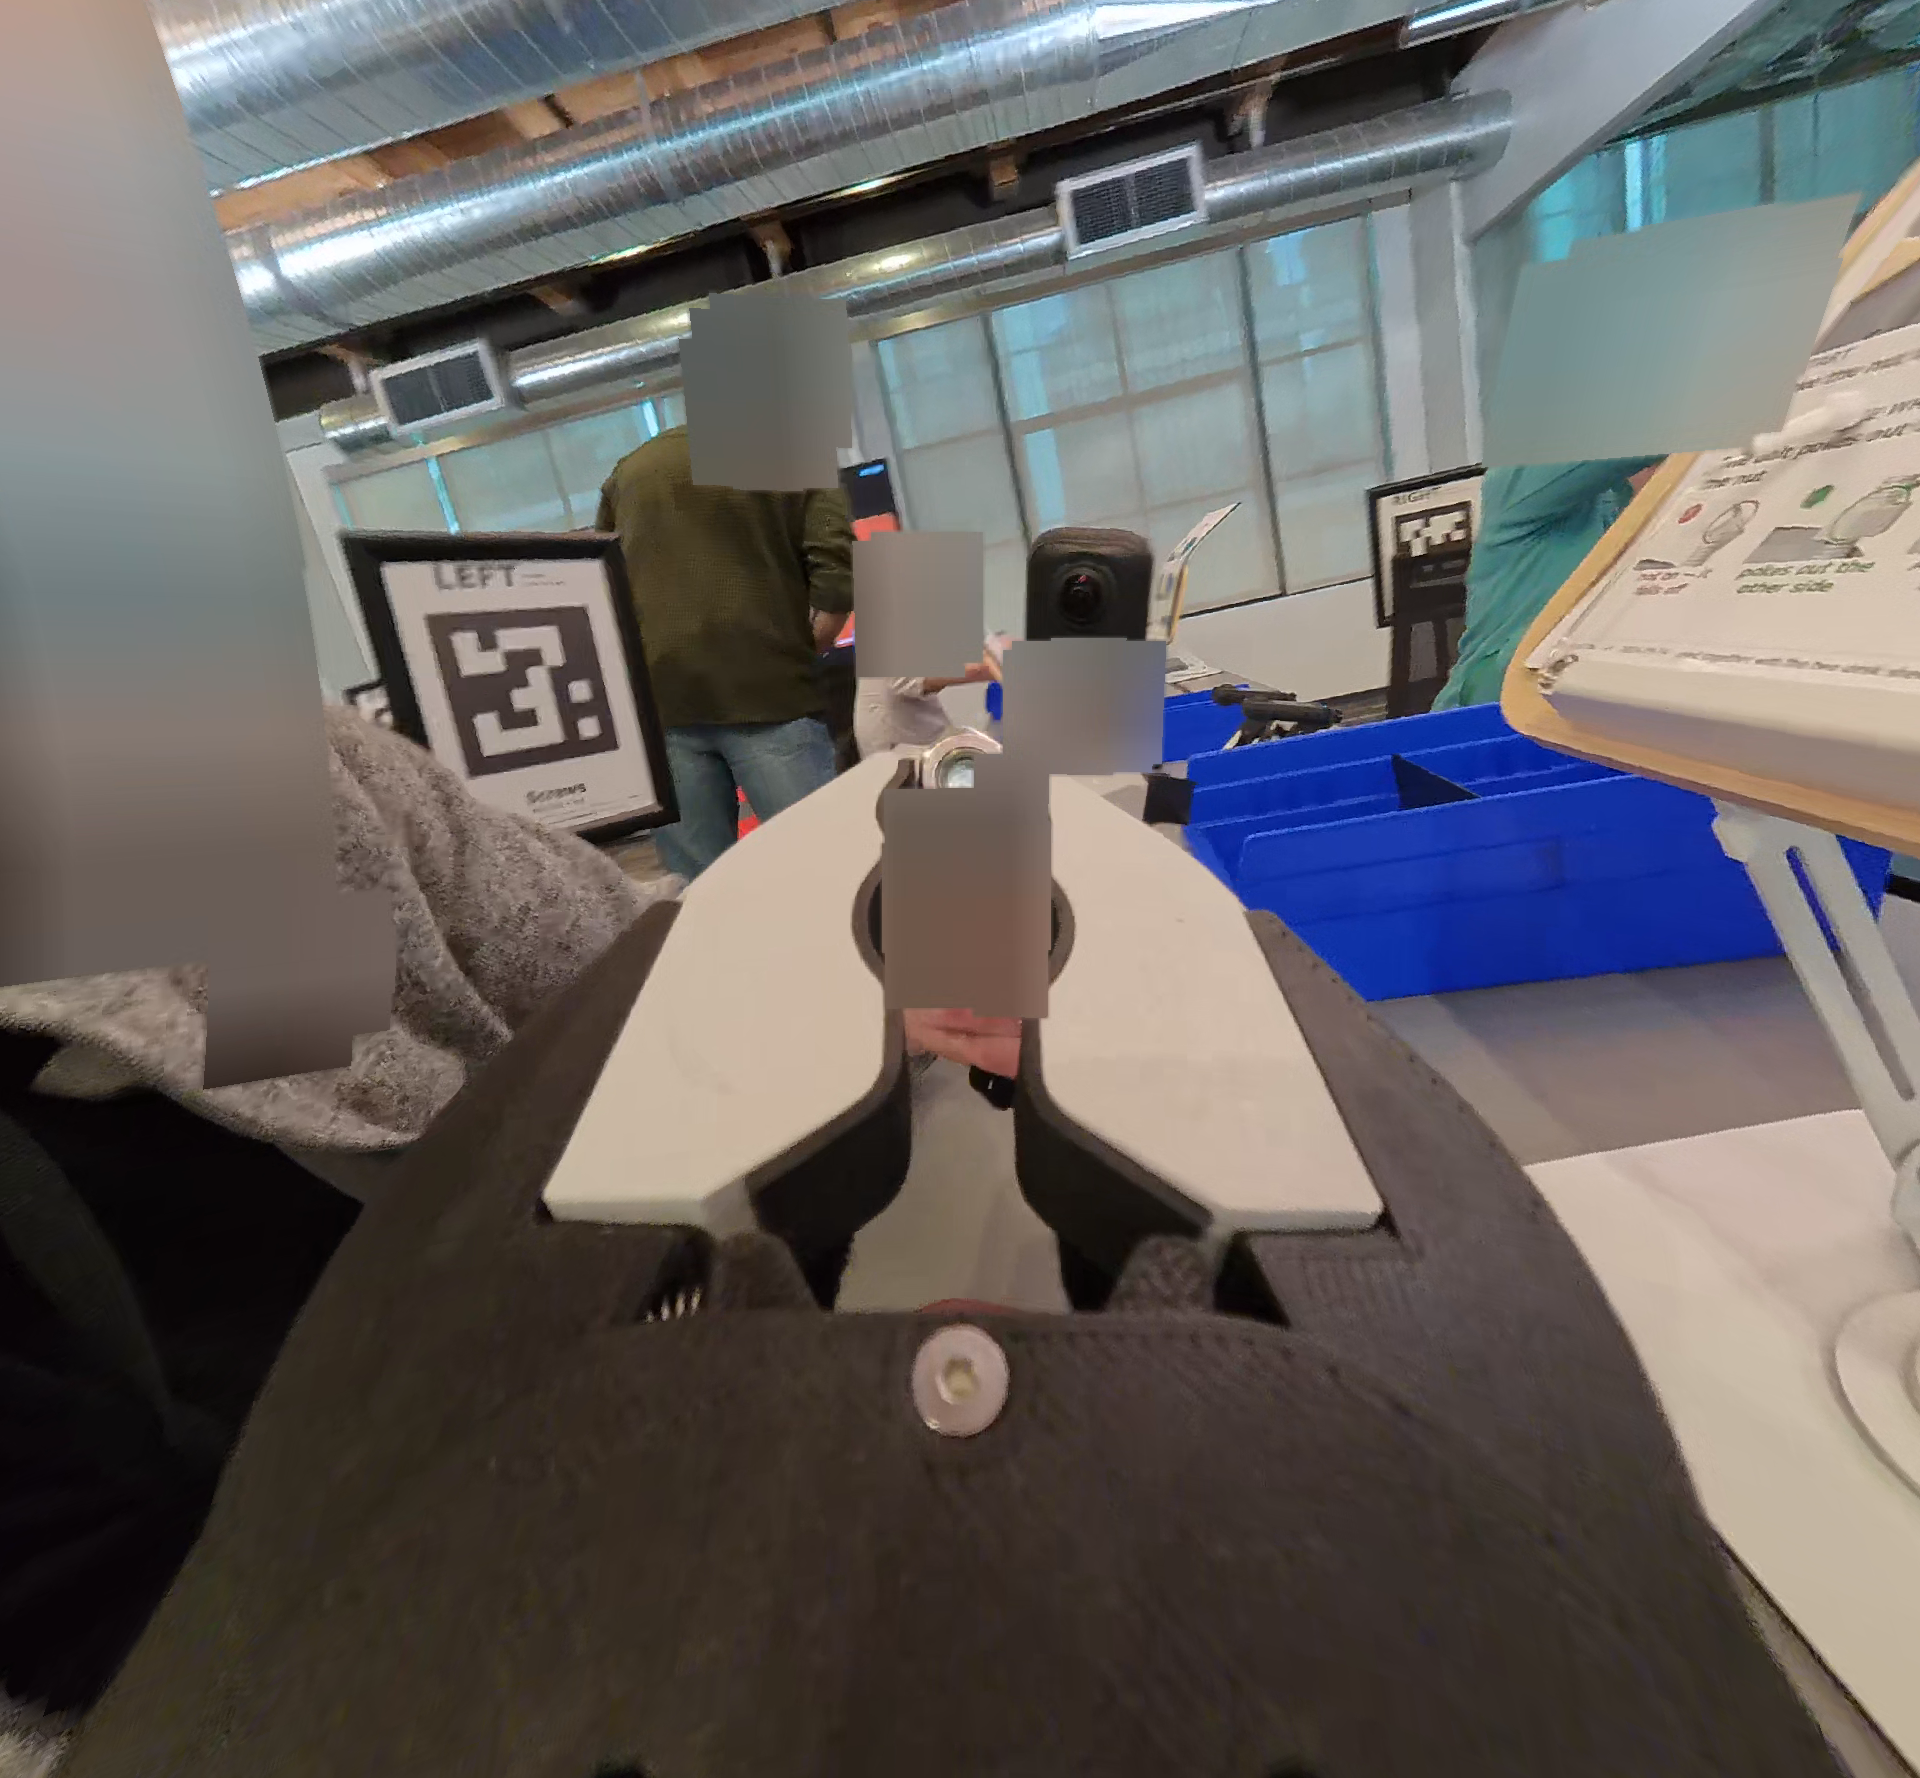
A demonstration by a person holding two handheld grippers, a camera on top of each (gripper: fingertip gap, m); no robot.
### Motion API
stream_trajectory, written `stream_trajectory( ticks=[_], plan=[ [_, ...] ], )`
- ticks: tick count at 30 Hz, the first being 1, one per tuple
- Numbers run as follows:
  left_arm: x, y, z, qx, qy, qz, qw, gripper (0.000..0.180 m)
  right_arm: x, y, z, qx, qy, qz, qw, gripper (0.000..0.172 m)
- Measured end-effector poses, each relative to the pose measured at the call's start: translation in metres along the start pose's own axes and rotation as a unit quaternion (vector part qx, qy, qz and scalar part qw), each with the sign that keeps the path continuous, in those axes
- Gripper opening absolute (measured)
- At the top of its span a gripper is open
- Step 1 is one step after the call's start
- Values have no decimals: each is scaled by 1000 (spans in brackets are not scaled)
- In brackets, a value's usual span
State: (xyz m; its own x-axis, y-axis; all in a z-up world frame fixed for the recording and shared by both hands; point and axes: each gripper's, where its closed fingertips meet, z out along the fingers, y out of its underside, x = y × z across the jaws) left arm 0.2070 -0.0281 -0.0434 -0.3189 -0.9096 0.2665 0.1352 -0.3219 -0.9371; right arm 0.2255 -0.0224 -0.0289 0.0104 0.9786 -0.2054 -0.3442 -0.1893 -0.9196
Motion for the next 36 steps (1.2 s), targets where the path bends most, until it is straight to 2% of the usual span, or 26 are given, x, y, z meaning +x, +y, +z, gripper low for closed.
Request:
stream_trajectory(
  ticks=[5, 9, 15, 20, 28, 32, 36],
  plan=[
    [3, -1, -5, -16, 13, -6, 1000, 18, -7, 0, -5, -60, -10, -58, 996, 31],
    [3, -1, -7, -9, 28, -22, 999, 18, -3, 21, -6, -184, -6, -161, 970, 29],
    [4, 2, -4, -7, 33, -27, 999, 18, -2, 21, -3, -194, -11, -222, 956, 26],
    [3, 3, -3, 0, 34, -28, 999, 18, -1, 23, -2, -191, -14, -217, 957, 18],
    [3, 3, -3, 6, 36, -22, 999, 18, 0, 25, -2, -193, -10, -208, 959, 17],
    [5, 8, -3, -33, 25, 31, 999, 18, -1, 26, -2, -193, -15, -178, 965, 17],
    [4, 13, -6, -94, 0, 119, 988, 18, -1, 30, -2, -188, -24, -115, 975, 17]
  ],
)
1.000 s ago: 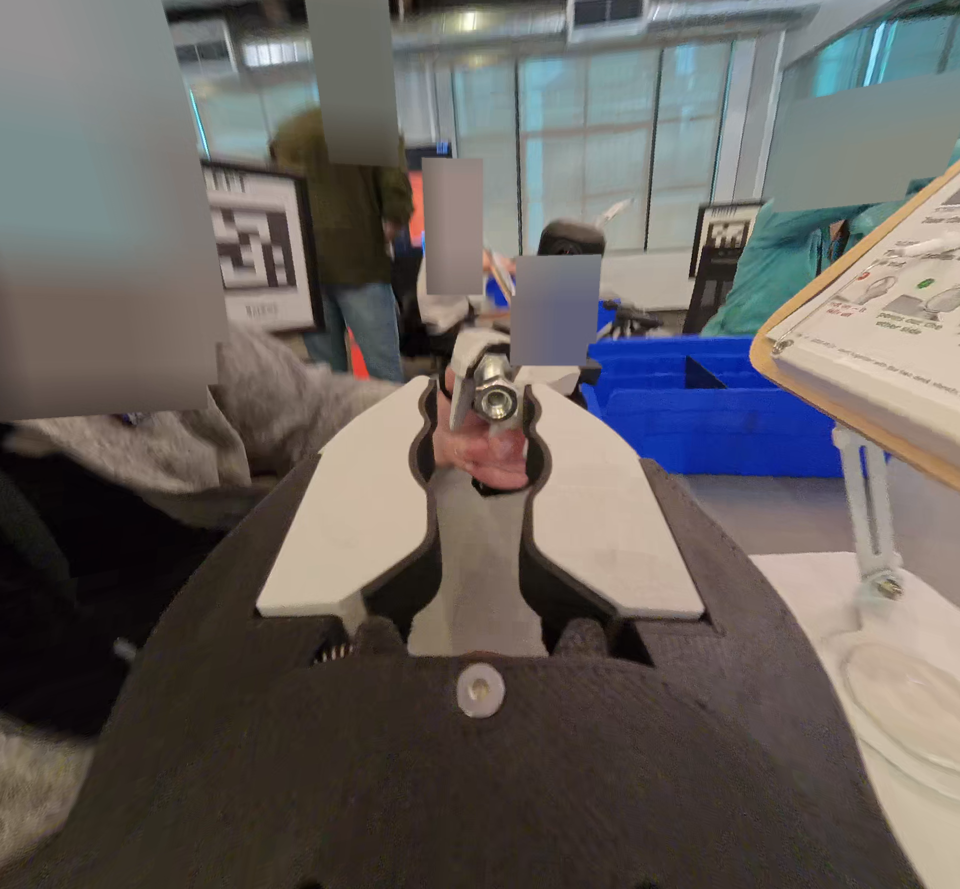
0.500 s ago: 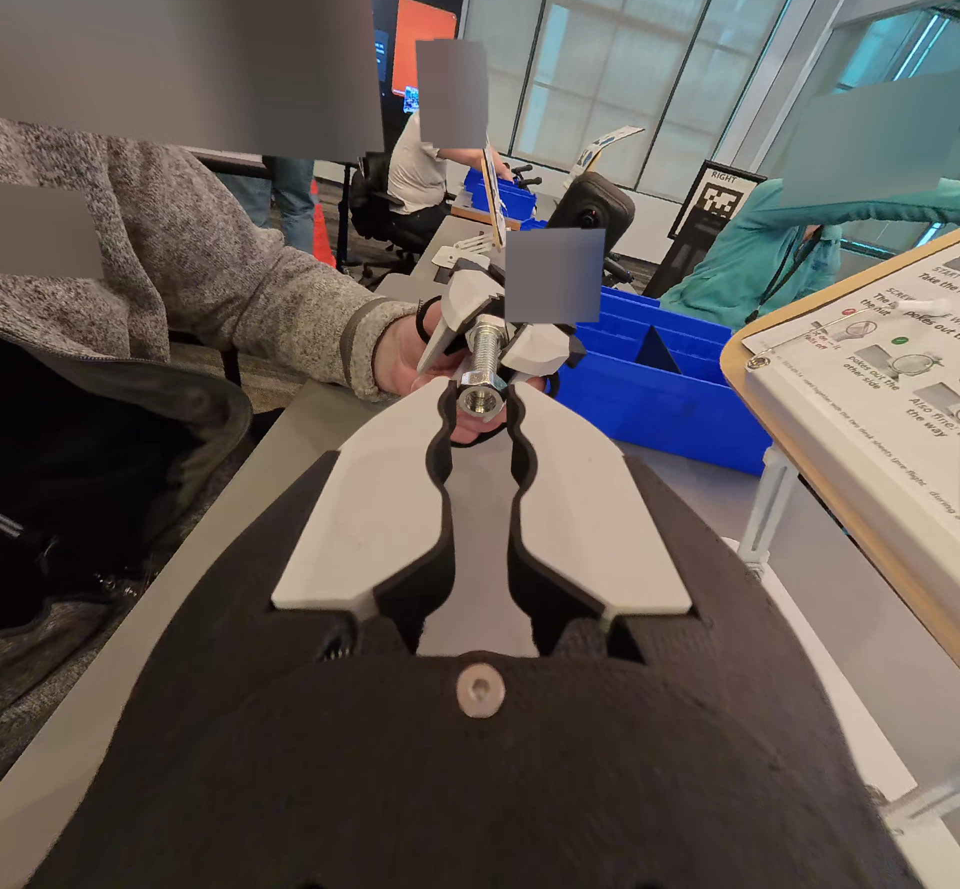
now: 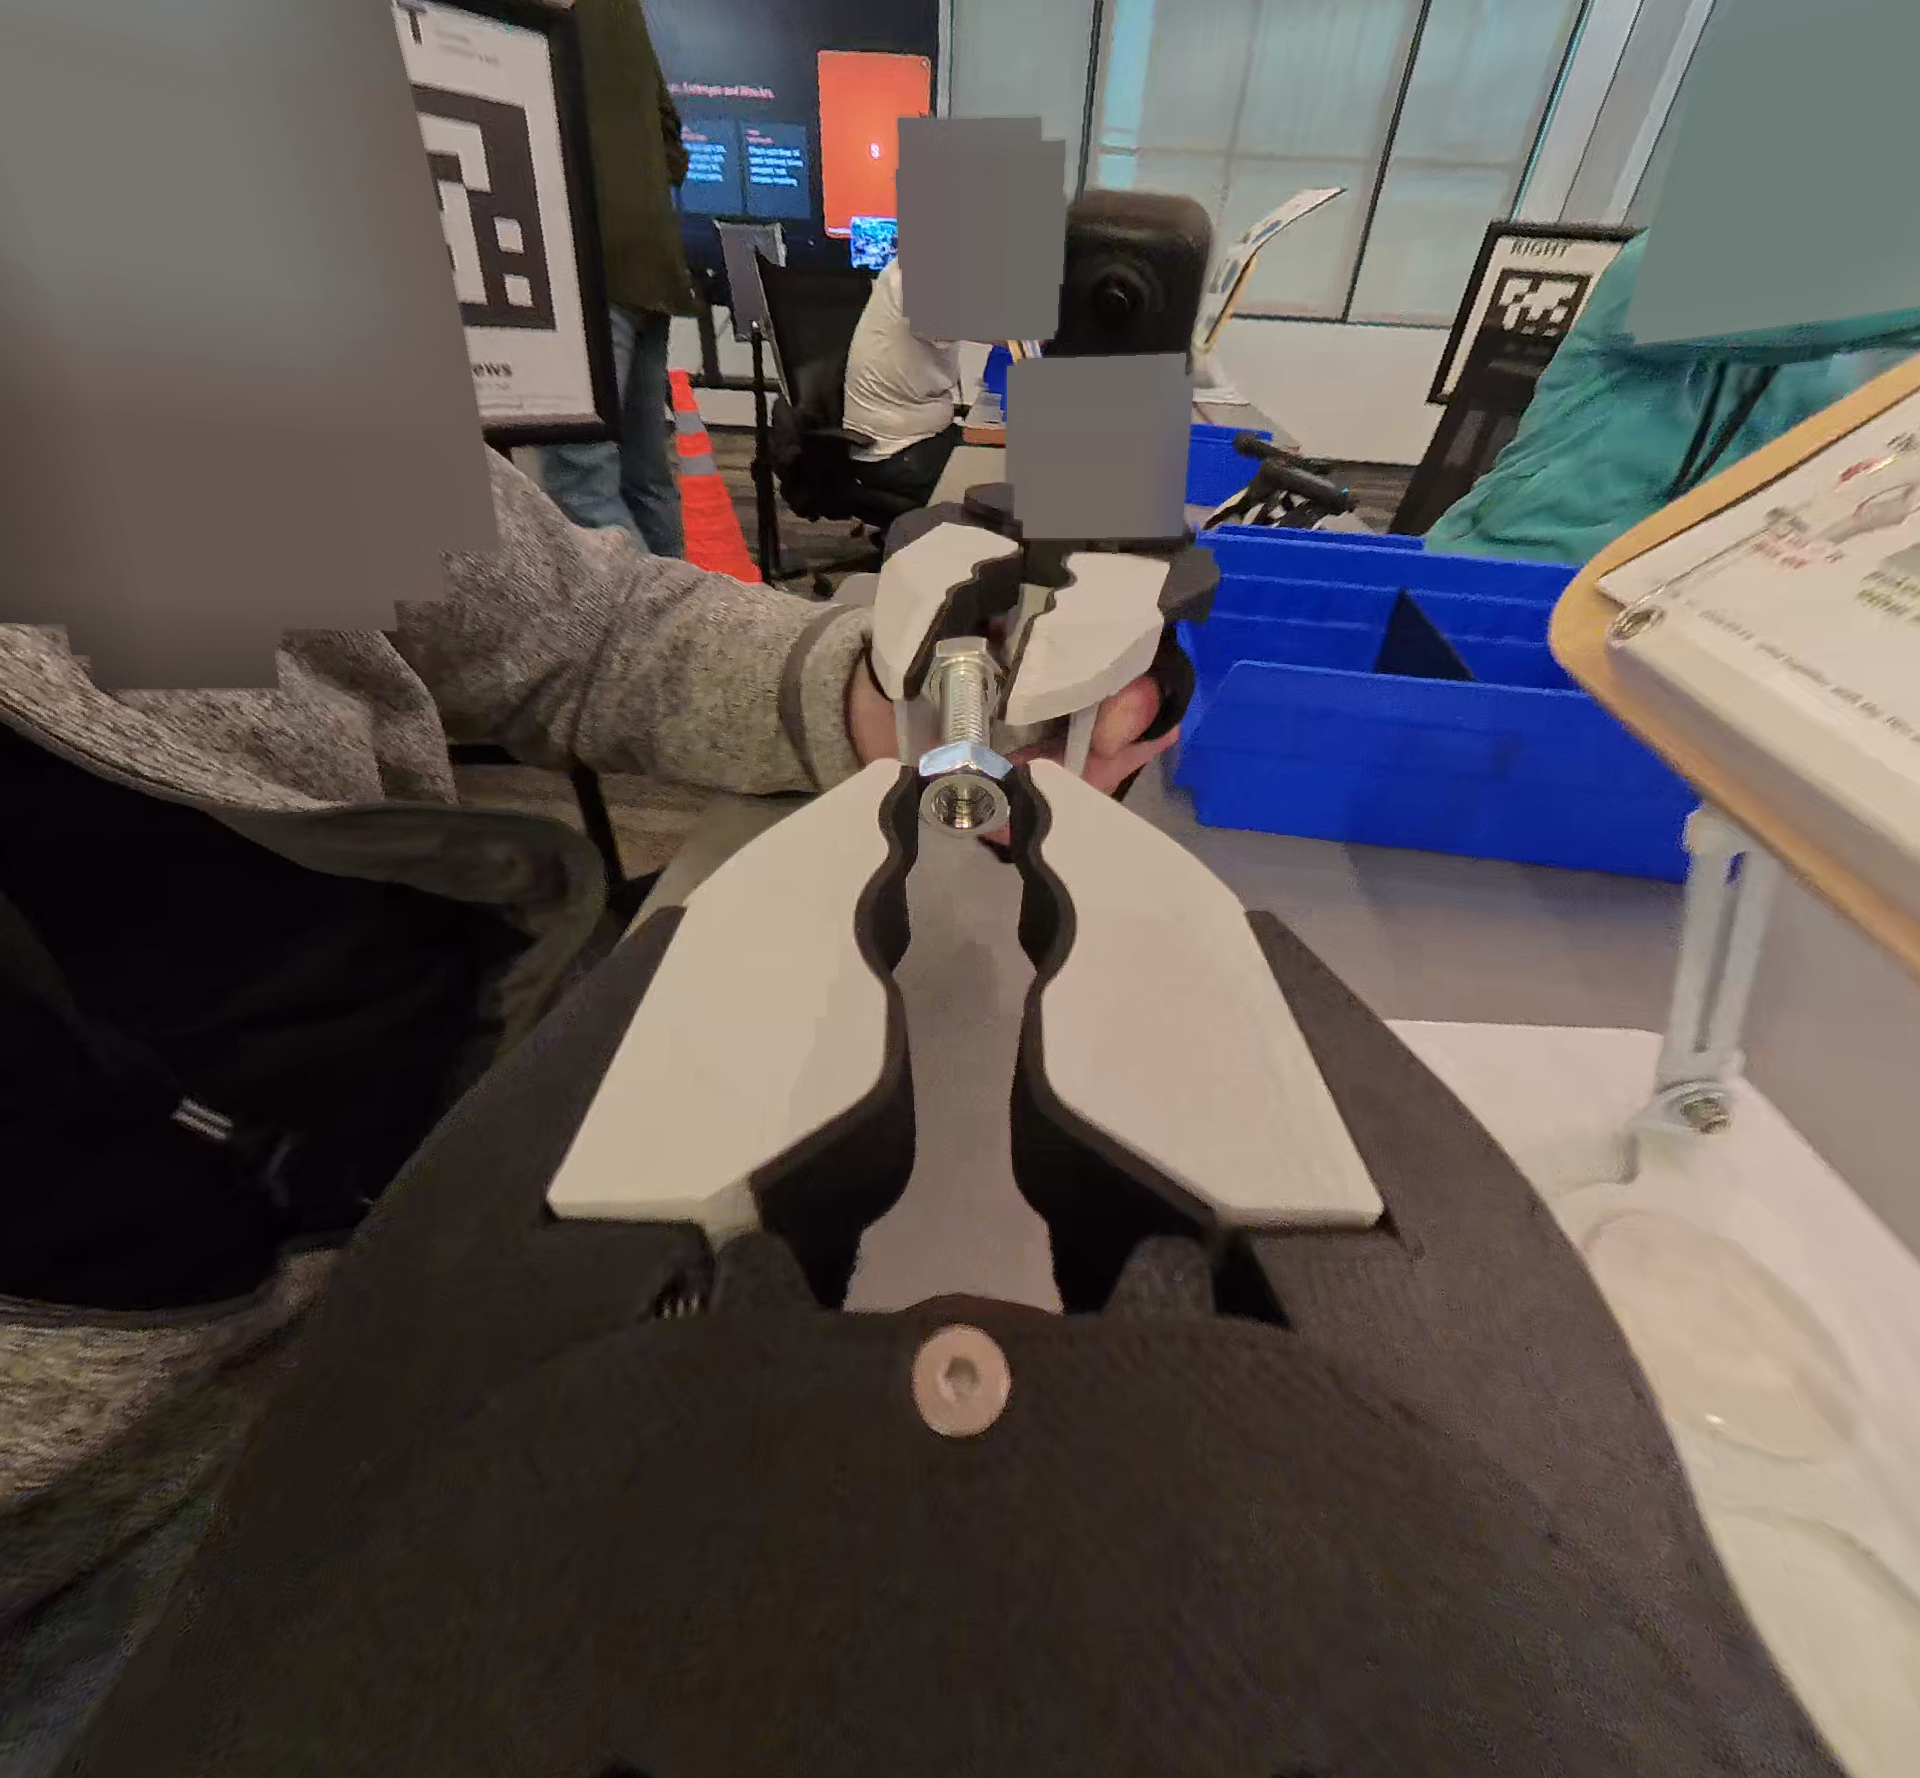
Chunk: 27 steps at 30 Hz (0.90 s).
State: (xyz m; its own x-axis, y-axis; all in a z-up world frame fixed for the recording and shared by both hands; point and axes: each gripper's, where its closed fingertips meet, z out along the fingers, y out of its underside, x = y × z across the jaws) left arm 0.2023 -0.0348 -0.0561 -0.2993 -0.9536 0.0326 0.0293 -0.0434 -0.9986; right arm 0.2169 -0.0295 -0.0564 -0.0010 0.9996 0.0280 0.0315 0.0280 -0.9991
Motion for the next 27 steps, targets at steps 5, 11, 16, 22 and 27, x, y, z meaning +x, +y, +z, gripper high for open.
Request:
stream_trajectory(
  ticks=[5, 11, 16, 22, 27],
  plan=[
    [2, 17, -3, -134, -44, 161, 977, 18, -3, 6, 3, 8, -28, 86, 996, 17],
    [-5, 22, -7, -252, -116, 329, 902, 18, 0, 11, 4, 28, -23, 166, 985, 17],
    [-14, 23, -8, -349, -195, 495, 772, 18, 5, 15, 1, 63, -9, 250, 966, 17],
    [-21, 29, -7, -376, -248, 595, 666, 18, 8, 24, -3, 100, 15, 297, 949, 17],
    [-25, 27, -8, -361, -266, 576, 684, 18, 11, 23, -3, 115, 30, 283, 952, 17]
  ],
)
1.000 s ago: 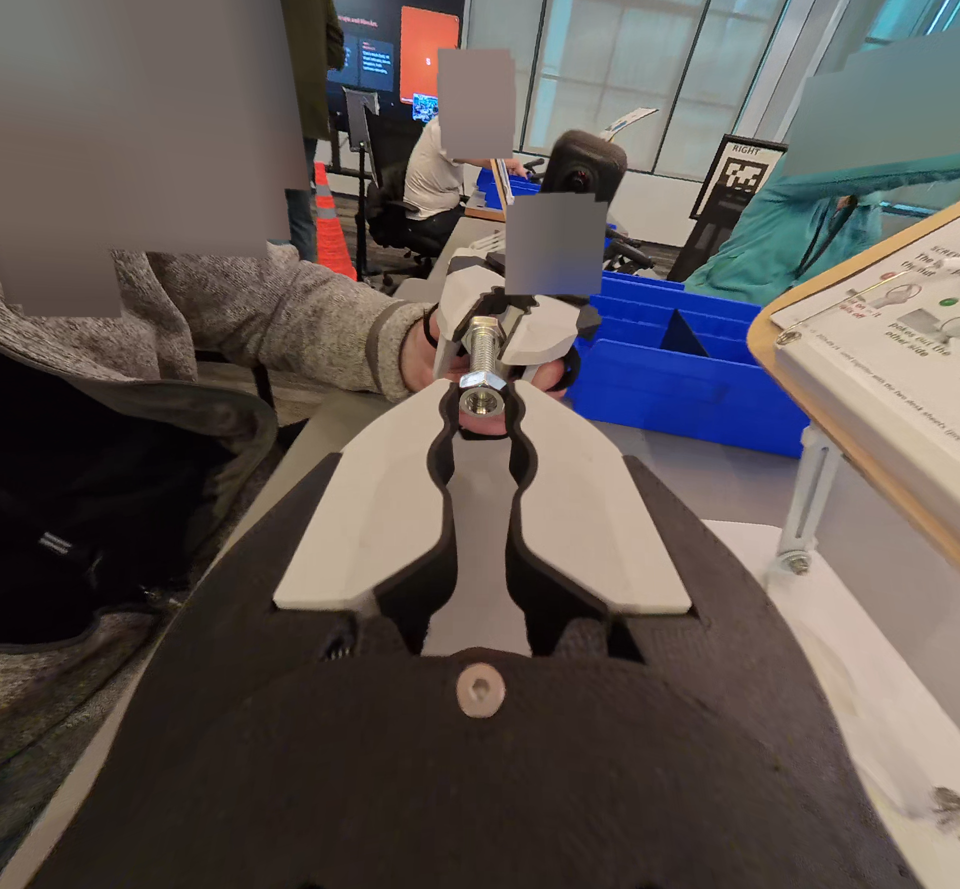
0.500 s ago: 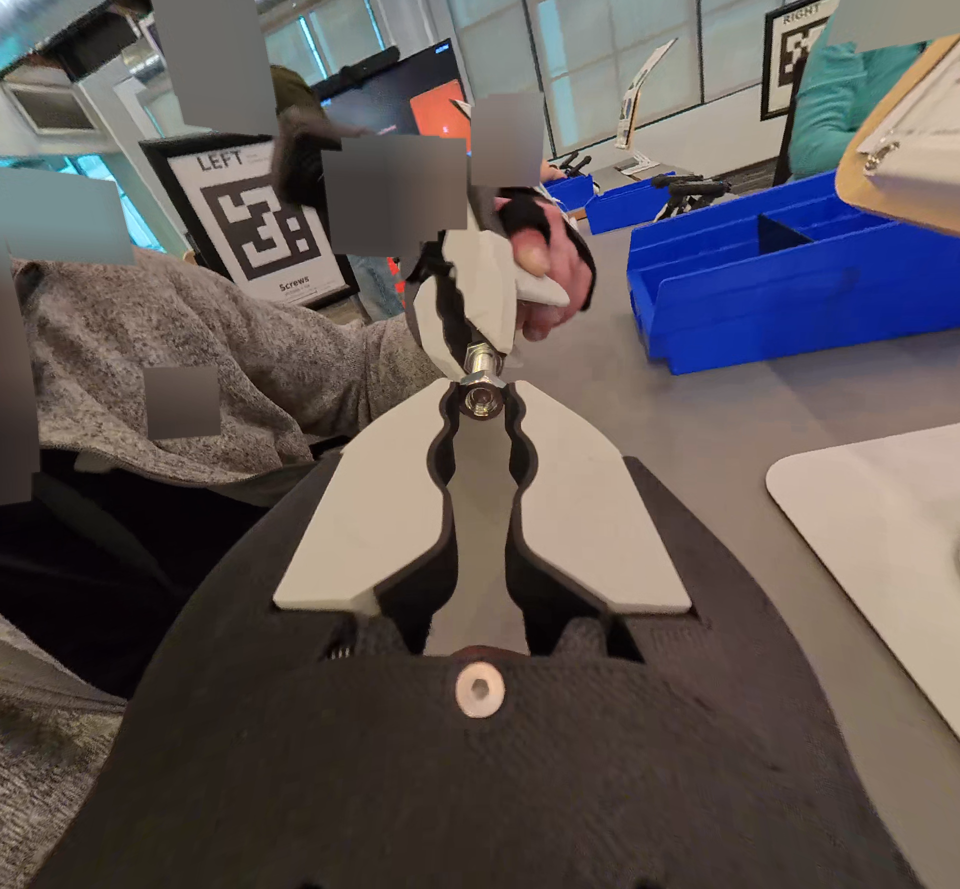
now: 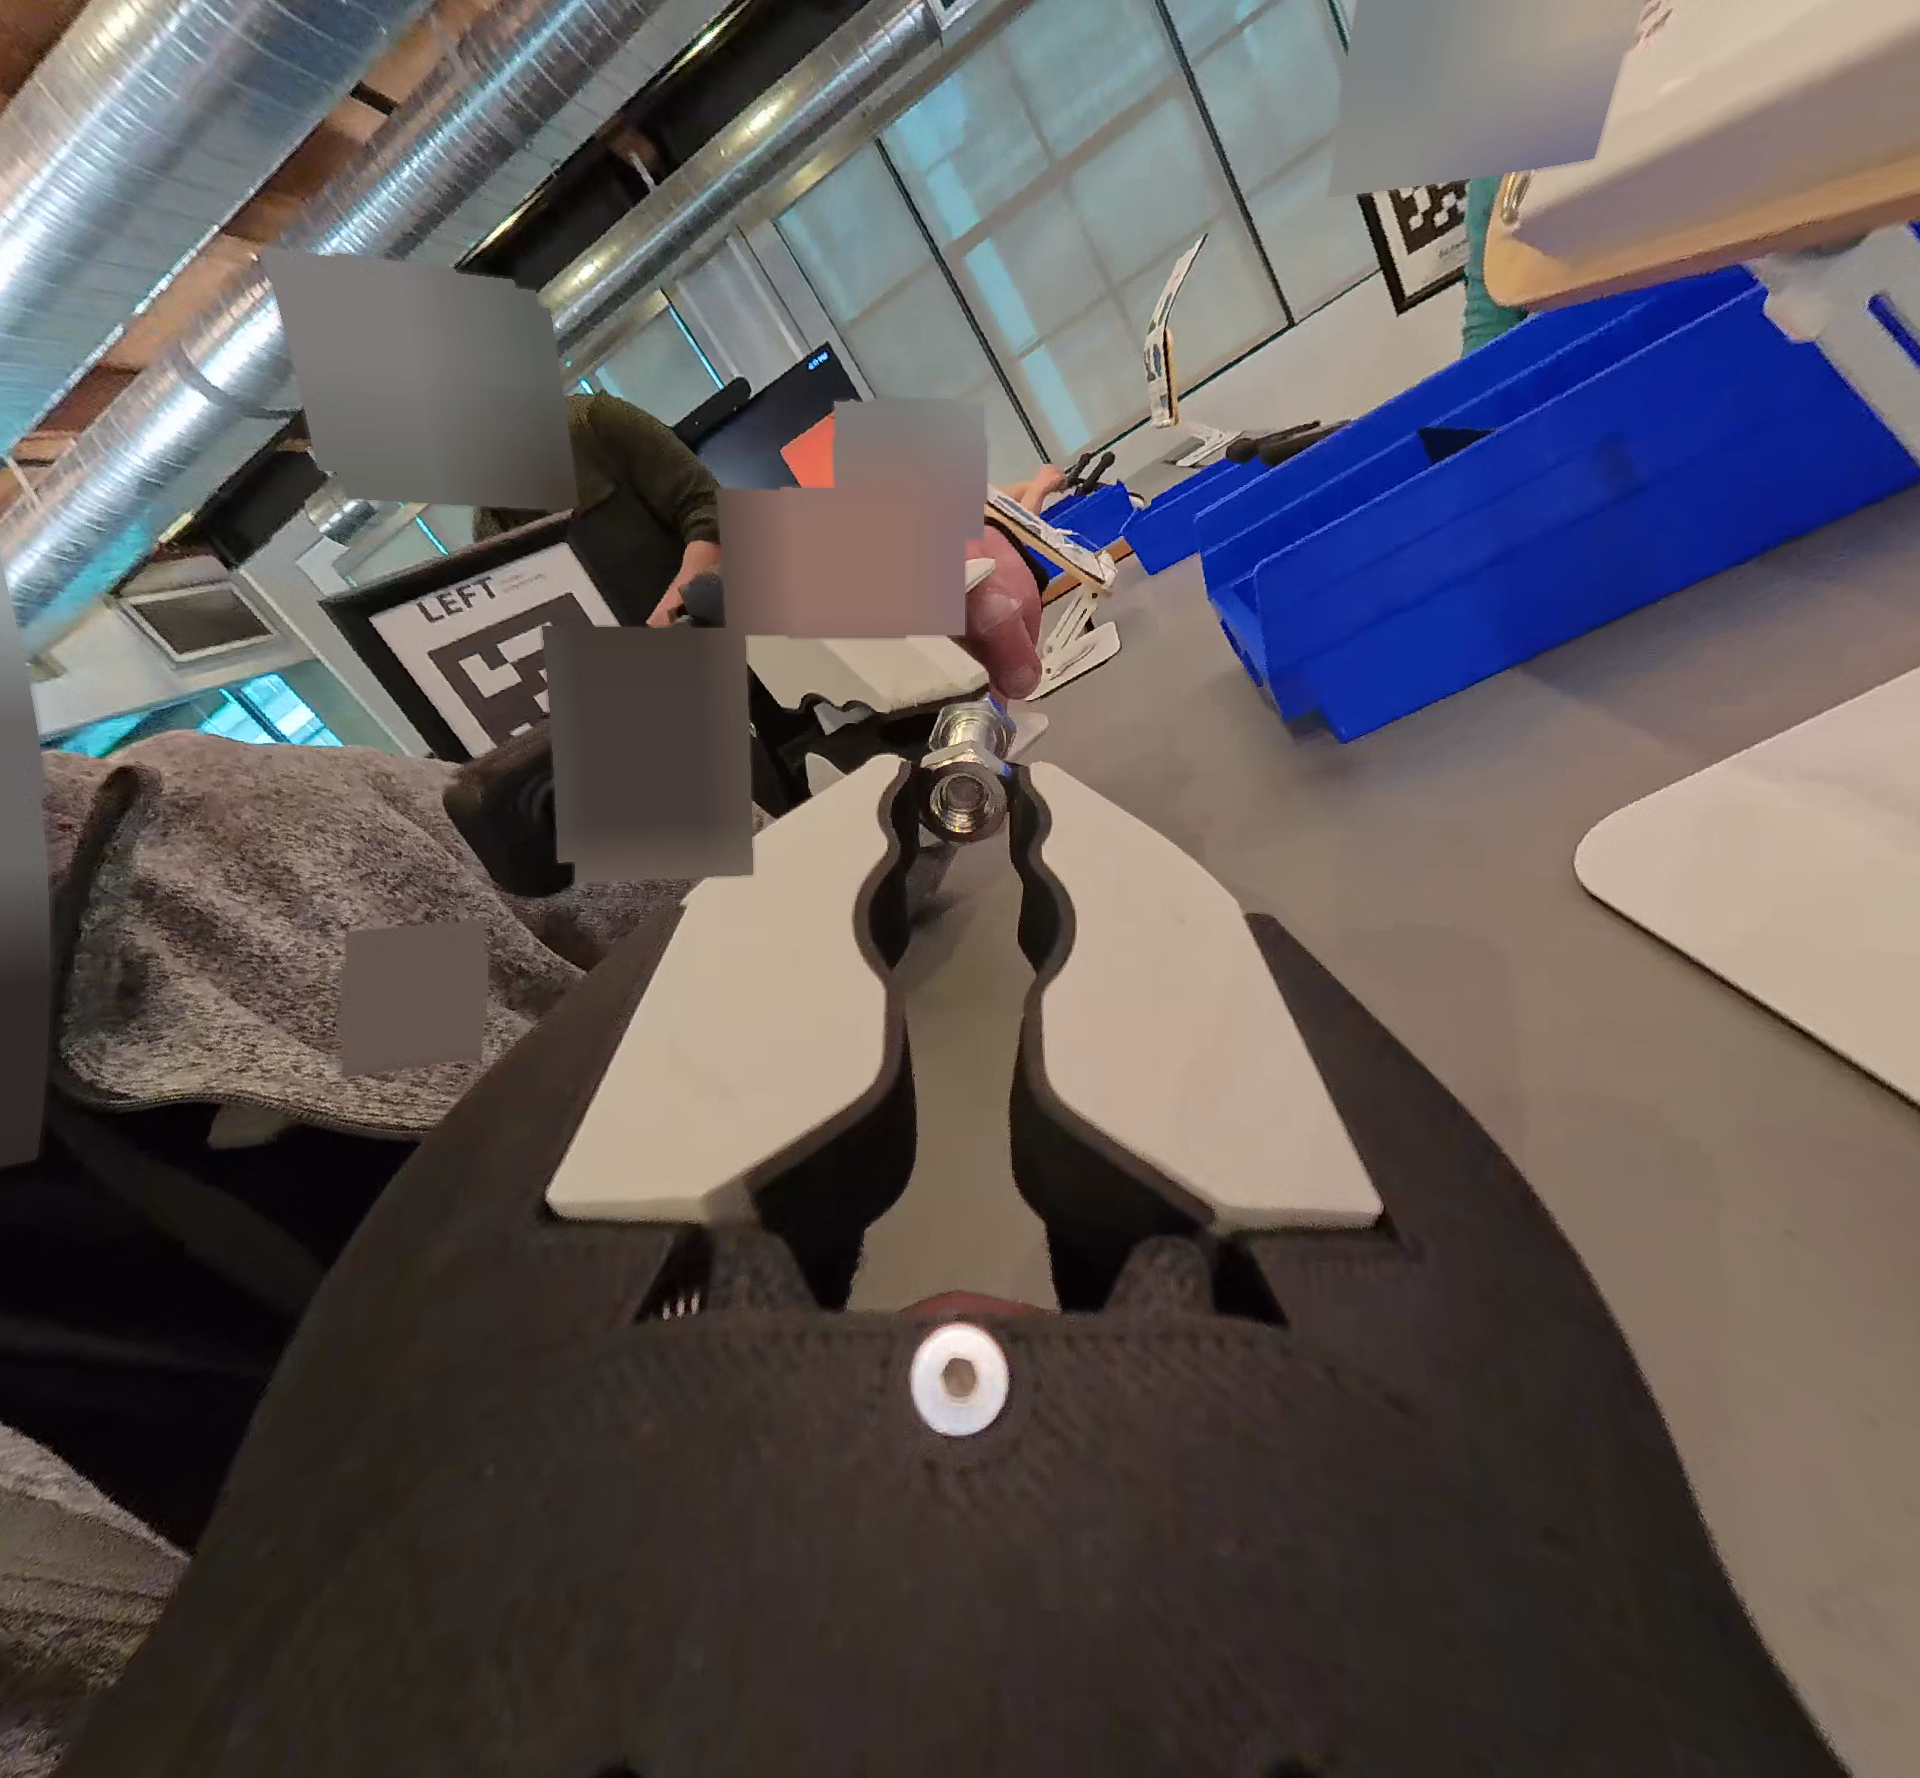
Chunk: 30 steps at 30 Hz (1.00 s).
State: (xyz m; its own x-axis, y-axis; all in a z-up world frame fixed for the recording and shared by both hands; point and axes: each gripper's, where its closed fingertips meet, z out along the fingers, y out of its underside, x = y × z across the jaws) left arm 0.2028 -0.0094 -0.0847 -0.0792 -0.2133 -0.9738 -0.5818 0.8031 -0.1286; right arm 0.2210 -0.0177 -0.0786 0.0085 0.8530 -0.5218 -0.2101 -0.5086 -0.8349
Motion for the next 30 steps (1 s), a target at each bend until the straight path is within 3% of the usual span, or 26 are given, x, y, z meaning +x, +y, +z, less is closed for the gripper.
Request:
stream_trajectory(
  ticks=[5, 9, 11, 14, 19, 22, 26, 30],
  plan=[
    [-5, 4, -2, 24, 23, -106, 994, 45, 1, -6, -3, 2, 7, -37, 999, 17],
    [-5, -5, -4, 106, 81, -271, 953, 52, -3, -6, -3, -22, 6, -95, 995, 17],
    [-7, -10, -6, 151, 115, -355, 915, 52, -8, -8, -2, -26, 0, -116, 993, 17],
    [-10, -16, -7, 218, 174, -477, 833, 53, -14, -7, 0, -48, 1, -170, 984, 17],
    [-11, -25, -12, 308, 262, -603, 688, 43, -22, -9, 1, -75, 11, -261, 962, 17],
    [-15, -27, -16, 352, 286, -643, 617, 43, -20, -5, 4, -100, 20, -289, 952, 17],
    [-16, -26, -17, 372, 300, -661, 578, 26, -23, -5, 5, -98, 21, -312, 945, 17],
    [-15, -26, -18, 384, 320, -672, 546, 23, -26, -4, 6, -101, 26, -336, 936, 17]
  ],
)
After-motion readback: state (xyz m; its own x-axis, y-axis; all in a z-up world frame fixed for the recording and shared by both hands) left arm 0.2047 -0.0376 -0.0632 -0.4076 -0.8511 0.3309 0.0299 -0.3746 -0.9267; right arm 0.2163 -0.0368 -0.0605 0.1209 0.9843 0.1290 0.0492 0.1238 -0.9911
